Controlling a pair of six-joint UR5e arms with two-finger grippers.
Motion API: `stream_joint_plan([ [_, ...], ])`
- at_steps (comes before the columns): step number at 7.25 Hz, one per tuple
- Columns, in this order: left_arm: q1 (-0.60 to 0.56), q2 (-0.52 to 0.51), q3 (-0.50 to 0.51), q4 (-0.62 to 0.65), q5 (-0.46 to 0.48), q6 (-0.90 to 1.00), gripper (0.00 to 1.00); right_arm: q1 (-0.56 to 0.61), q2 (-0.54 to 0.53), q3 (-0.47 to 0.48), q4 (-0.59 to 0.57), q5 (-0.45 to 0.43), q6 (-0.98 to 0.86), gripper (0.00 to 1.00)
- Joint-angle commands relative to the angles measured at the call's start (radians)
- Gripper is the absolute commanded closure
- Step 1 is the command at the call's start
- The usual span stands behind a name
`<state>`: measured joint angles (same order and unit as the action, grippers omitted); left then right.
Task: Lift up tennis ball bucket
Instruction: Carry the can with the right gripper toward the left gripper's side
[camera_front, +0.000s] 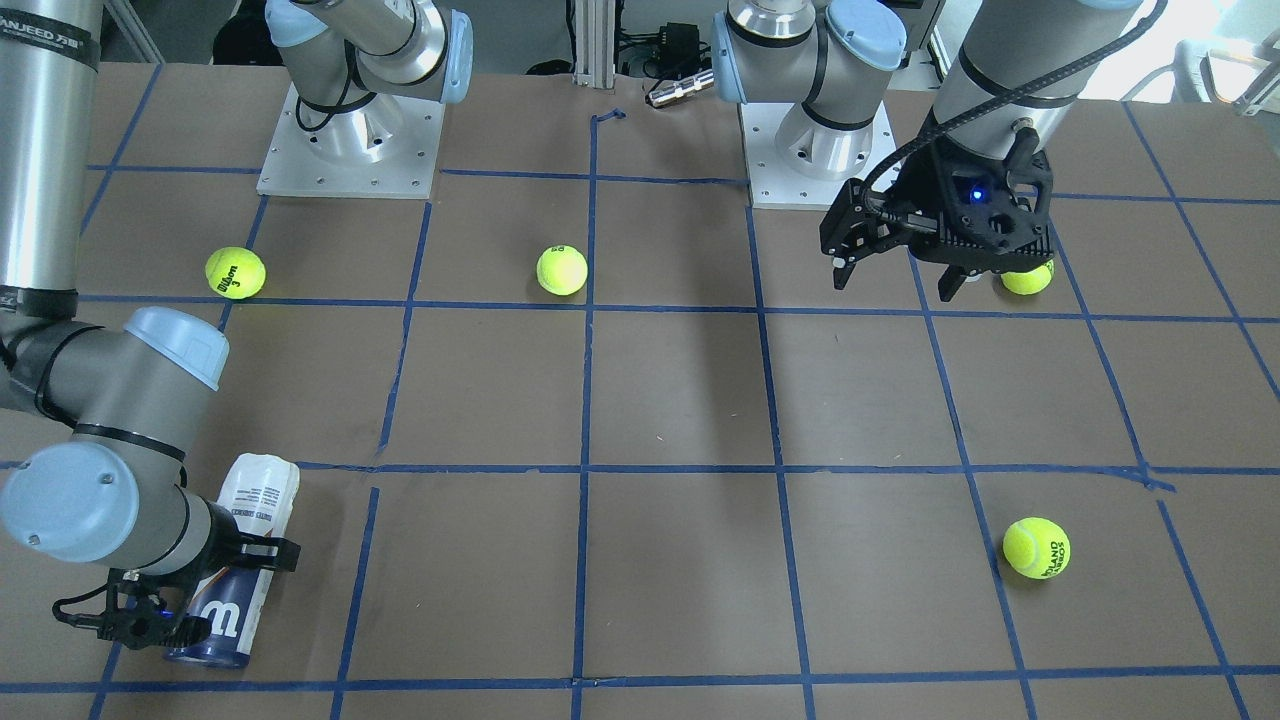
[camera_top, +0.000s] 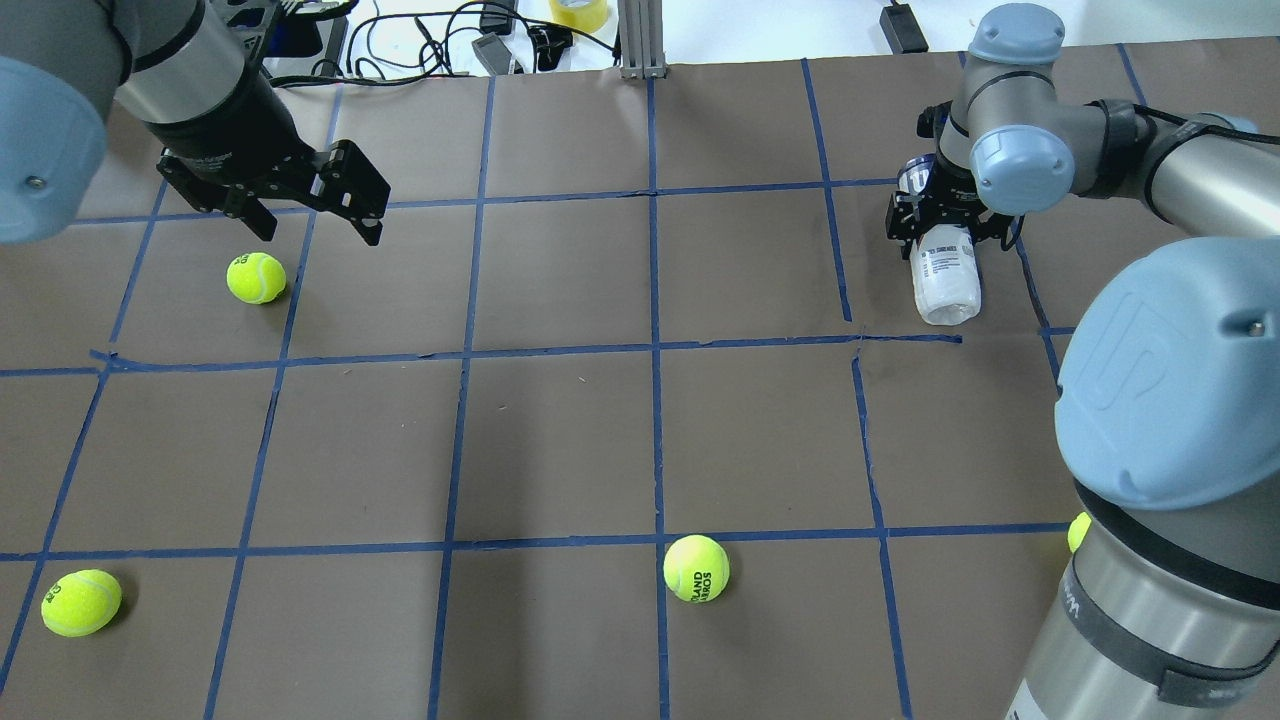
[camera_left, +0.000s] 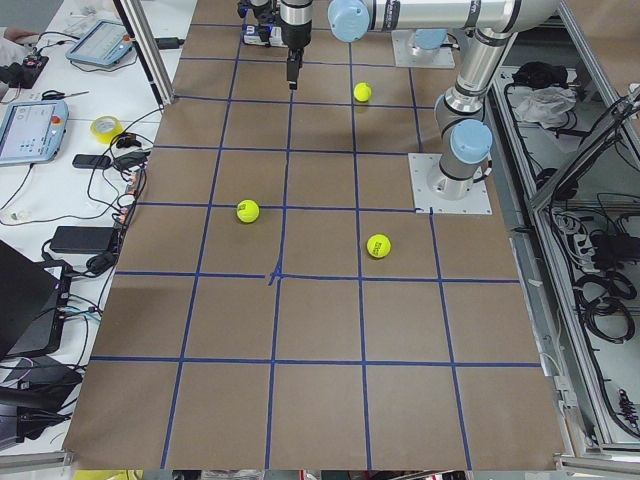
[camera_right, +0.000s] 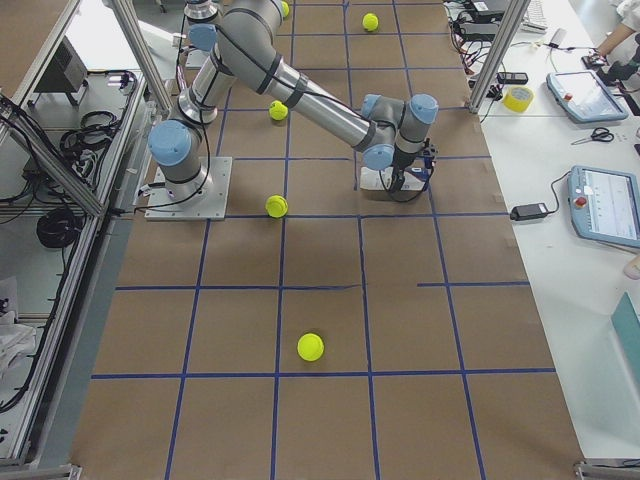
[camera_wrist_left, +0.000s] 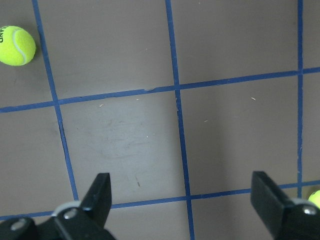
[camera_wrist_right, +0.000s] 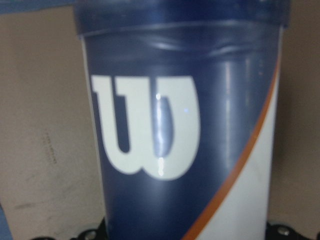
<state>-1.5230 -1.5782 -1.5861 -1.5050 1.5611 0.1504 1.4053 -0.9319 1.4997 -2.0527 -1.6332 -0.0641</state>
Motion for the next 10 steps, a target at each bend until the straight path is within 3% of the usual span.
stream_joint_plan([
  [1, 0.001, 0.0, 0.0, 0.002, 0.0, 0.0, 0.0, 0.023, -0.031, -0.022, 0.015, 0.01, -0.038, 0.26],
  [3, 0.001, 0.0, 0.0, 0.003, 0.002, 0.0, 0.0, 0.163, -0.067, -0.025, 0.017, 0.042, -0.12, 0.26],
  [6, 0.056, 0.001, 0.005, 0.003, -0.013, 0.023, 0.0, 0.346, -0.058, -0.032, -0.02, 0.196, -0.346, 0.26],
  [10, 0.113, 0.001, 0.02, 0.003, -0.016, 0.058, 0.0, 0.474, -0.033, -0.084, -0.046, 0.116, -0.751, 0.33],
])
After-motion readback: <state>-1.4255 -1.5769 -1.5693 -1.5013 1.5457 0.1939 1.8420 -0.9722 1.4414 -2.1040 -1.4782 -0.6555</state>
